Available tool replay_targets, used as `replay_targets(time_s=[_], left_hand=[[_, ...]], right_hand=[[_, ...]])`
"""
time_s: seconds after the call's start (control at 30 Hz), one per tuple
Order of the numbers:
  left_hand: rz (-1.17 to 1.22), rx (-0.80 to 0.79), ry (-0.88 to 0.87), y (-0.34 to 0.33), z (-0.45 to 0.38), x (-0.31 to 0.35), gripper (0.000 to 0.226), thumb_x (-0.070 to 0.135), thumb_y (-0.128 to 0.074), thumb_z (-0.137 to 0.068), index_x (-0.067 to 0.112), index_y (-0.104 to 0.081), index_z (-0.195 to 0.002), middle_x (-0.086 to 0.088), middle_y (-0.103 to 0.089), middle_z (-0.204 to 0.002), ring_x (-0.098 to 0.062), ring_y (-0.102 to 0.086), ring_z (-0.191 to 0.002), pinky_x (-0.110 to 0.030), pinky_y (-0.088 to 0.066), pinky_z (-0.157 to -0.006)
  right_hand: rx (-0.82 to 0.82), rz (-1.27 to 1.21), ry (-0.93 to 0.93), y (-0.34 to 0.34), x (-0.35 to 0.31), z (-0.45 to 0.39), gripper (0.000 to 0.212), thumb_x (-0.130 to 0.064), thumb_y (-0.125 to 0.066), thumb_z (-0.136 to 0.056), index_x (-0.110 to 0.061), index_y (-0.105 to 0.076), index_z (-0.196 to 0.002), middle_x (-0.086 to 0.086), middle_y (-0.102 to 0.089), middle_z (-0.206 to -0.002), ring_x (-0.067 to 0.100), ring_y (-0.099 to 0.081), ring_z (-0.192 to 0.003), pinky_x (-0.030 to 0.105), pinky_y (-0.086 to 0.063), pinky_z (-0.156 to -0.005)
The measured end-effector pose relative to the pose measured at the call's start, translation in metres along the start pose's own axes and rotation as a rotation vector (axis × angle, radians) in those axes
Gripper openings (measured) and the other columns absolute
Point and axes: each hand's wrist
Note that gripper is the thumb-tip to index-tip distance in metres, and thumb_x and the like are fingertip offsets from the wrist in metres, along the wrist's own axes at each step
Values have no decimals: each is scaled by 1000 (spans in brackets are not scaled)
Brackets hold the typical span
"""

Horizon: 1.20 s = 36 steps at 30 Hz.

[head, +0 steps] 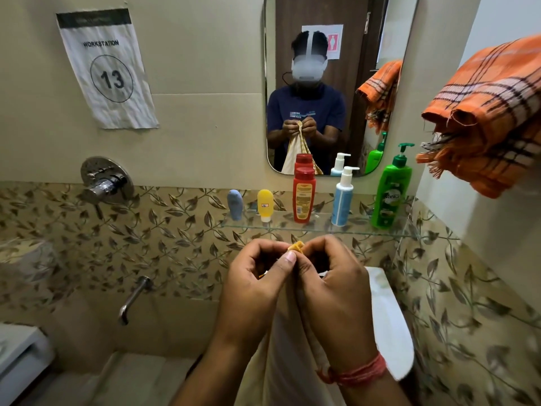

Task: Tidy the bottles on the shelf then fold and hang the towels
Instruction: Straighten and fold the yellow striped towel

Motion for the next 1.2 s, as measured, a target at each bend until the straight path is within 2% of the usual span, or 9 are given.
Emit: replay_targets(time_s=[0.2, 0.3, 0.5, 0.6, 0.7, 0.8, 0.93, 1.07, 1.2], left_hand=[[147, 70, 111, -8, 9, -5, 11, 13, -68, -89, 19, -72, -81, -7, -73, -85, -21, -70, -86, -27, -55, -72], [176, 88, 119, -11, 13, -7, 11, 11, -65, -93, 12, -71, -84, -8, -73, -83, -19, -70, -82, -25, -55, -71], [154, 122, 114, -12, 21, -11, 21, 33, -68, -79, 15, -71, -89, -8, -74, -88, -26, -72, -88, -35, -59, -76], [142, 116, 107, -11, 24, -11, 25, 30, -71, -76, 12, -68, -92, -1, -74, -86, -14, -72, -82, -23, -56, -69], [103, 89, 111, -10, 26, -13, 23, 30, -75, -75, 20, -66, -93, 0, -73, -89, -15, -72, -85, -25, -57, -70], [84, 102, 108, -9, 21, -15, 9, 14, -71, -87, 18, -67, -94, 0, -72, -88, -13, -71, -84, -23, -57, -69], [110, 175, 104, -1, 9, -17, 11, 5, -63, -93, 16, -67, -95, -2, -75, -86, -16, -73, -81, -26, -57, -67], [145, 361, 26, 15, -9, -10, 16, 4, -61, -94, 20, -63, -90, 1, -70, -82, -6, -69, -74, -20, -57, -65], [294, 605, -38, 46, -40, -1, 27, -7, -56, -95, 19, -60, -88, 3, -64, -83, 4, -65, -69, -12, -53, -70]], right_hand=[[-29, 57, -30, -4, 9, 10, 13, -15, -68, -88, -19, -57, -82, -9, -59, -78, 7, -56, -75, 20, -46, -60], [0, -19, -94, -5, 9, 15, 15, -18, -69, -88, -21, -57, -78, -7, -61, -74, 8, -58, -73, 20, -45, -59], [-38, -237, -242, -7, 8, 25, 10, -22, -65, -92, -25, -62, -83, -10, -68, -83, 7, -65, -79, 33, -56, -69], [-79, -259, -247, -6, 9, 28, 8, -20, -63, -93, -27, -63, -88, -7, -69, -84, 11, -68, -82, 41, -58, -73], [-87, -205, -212, -6, 12, 28, 12, -16, -62, -93, -27, -62, -89, -5, -69, -86, 13, -68, -83, 41, -58, -72], [-102, -144, -177, -6, 12, 30, 9, -20, -62, -93, -27, -59, -90, -6, -66, -89, 12, -65, -85, 38, -56, -71], [-347, -245, -146, -5, 12, 33, 22, -14, -64, -90, -29, -51, -100, -7, -63, -95, 11, -65, -86, 30, -57, -72], [-677, -223, -129, -1, 34, 36, 15, -26, -62, -92, -26, -51, -102, 7, -64, -84, 18, -61, -73, 48, -50, -70], [-947, 33, -54, 14, 66, 42, 21, -39, -60, -91, -19, -54, -96, 2, -60, -85, 16, -55, -77, 42, -46, -74]])
Point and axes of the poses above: each hand's wrist, its own z-axis away from the middle knuckle, its own y-axis out of the back of the hand, x = y × z
